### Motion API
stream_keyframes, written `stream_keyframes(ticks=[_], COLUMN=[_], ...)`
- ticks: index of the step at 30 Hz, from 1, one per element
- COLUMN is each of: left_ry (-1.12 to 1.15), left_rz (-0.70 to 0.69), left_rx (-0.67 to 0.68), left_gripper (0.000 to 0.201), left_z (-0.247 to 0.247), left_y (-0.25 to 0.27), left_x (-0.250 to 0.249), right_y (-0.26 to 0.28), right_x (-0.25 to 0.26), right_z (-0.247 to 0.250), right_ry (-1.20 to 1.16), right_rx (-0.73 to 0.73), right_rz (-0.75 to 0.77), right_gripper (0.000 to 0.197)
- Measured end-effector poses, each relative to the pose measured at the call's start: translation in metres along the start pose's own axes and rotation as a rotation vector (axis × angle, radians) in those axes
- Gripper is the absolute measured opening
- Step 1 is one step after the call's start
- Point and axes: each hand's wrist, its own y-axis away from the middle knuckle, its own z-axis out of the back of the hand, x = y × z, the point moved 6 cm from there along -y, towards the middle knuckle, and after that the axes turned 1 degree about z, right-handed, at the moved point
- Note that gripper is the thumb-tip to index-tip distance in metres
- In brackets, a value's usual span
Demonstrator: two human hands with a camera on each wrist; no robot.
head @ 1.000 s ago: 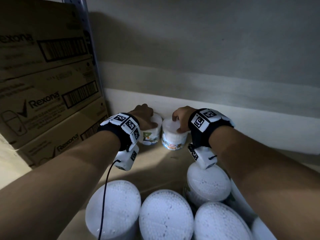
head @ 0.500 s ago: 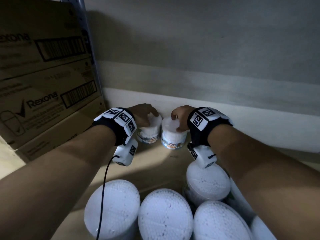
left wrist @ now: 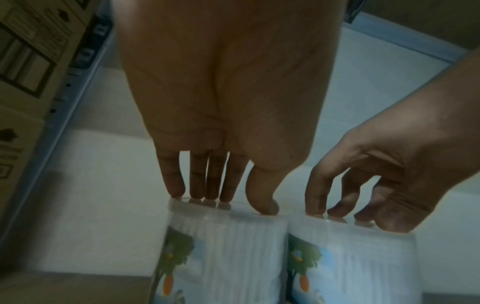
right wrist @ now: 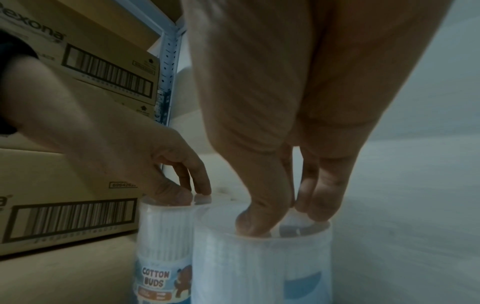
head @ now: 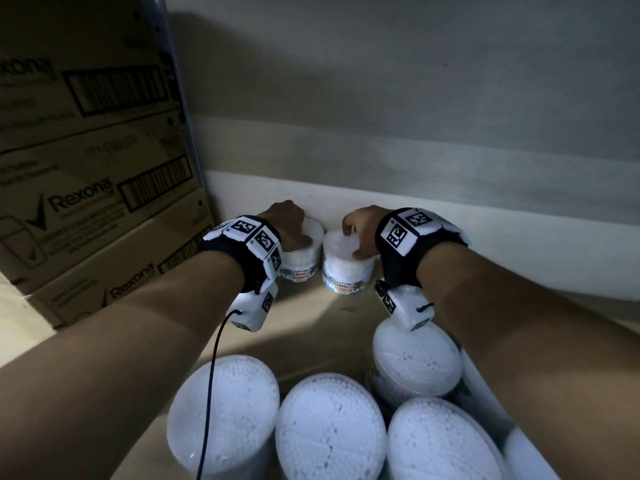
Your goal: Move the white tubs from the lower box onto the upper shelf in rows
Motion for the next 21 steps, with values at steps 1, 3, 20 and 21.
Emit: stream_keyframes(ticks=[1,3,20,21], left_ry=[-0.002,0.004,-0.039,-0.053], left_rz=[-0.011,-0.031,-0.160,-0.168], left_rx=[0.011,0.032,0.091,0.110], left_gripper=[0.052,0.048,0.057,0.057], left_z=[0.0007,0.0010,0.0014,0.0014], left_y=[0.0004,0.0007,0.0000,0.0003], left_x=[-0.0005,-0.0003,0.0005,-0.0012], right_y=[-0.0002,-0.0002,0.0040,0.0065], right_x=[-0.0002,-0.0009,0.0025,0.0031], right_z=[-0.0004,-0.0010,-0.0024,-0.0019], right_ry=[0.000,0.005,0.106,0.097], right_rx=[0.003,0.009,0.077,0.098], right_rz=[0.002,0.002,0.063,0.062], right_gripper=[0.045,0.046,0.050,0.050])
